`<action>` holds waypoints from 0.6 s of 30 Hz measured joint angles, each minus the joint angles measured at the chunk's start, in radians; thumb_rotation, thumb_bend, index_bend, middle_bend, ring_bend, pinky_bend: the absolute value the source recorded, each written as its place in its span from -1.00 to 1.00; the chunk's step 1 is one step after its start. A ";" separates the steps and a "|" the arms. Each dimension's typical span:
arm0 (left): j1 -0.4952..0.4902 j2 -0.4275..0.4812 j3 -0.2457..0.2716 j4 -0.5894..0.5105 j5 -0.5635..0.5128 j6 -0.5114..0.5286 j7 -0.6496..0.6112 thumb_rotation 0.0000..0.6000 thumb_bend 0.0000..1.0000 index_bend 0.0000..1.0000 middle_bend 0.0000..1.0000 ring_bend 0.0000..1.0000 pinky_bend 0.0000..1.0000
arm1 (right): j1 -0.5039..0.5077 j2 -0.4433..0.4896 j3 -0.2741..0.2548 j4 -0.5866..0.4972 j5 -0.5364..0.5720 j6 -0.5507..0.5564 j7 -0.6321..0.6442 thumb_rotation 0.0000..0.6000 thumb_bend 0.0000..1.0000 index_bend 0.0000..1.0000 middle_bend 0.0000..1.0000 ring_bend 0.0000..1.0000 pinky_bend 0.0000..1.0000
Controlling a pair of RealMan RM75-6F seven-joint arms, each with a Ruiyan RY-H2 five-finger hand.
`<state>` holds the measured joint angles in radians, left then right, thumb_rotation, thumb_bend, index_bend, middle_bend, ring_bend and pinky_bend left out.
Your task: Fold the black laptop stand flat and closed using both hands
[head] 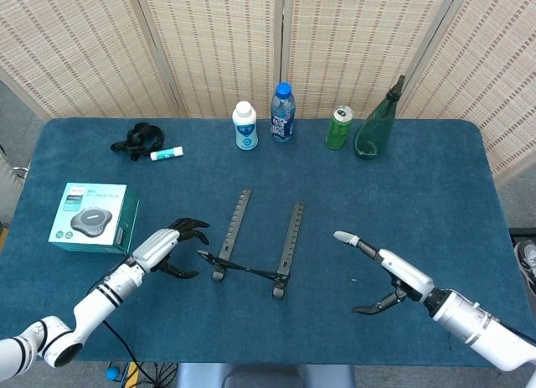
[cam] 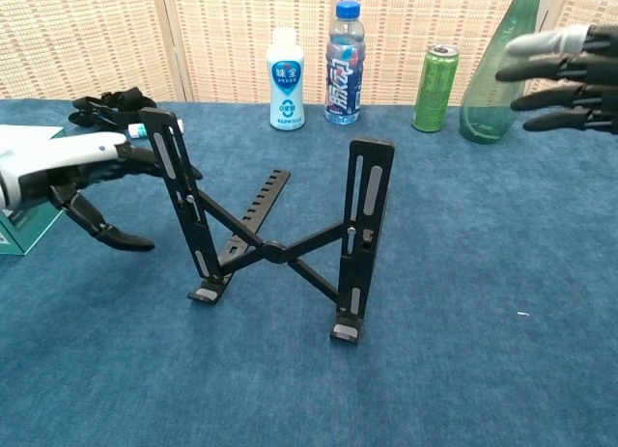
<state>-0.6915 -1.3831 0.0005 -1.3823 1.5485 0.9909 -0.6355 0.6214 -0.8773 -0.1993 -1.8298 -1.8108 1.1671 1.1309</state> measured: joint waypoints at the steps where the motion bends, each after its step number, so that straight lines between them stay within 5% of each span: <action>1: 0.007 0.007 -0.005 -0.005 -0.008 0.012 0.017 1.00 -0.70 -0.43 -0.75 -0.85 -1.00 | 0.006 0.005 0.002 -0.012 0.005 -0.023 -0.025 1.00 -1.00 -1.00 -1.00 -1.00 -1.00; 9: 0.062 0.057 -0.037 -0.052 -0.056 0.092 0.110 1.00 -0.70 -0.52 -0.75 -0.85 -1.00 | 0.079 0.014 0.044 -0.077 0.056 -0.178 -0.133 1.00 -1.00 -1.00 -1.00 -1.00 -1.00; 18: 0.113 0.099 -0.066 -0.104 -0.082 0.163 0.174 1.00 -0.71 -0.55 -0.75 -0.86 -1.00 | 0.122 -0.092 0.125 -0.088 0.179 -0.268 -0.285 1.00 -1.00 -1.00 -1.00 -1.00 -1.00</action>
<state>-0.5787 -1.2839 -0.0657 -1.4862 1.4665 1.1535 -0.4615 0.7434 -0.9695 -0.0742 -1.9182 -1.6317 0.8992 0.8464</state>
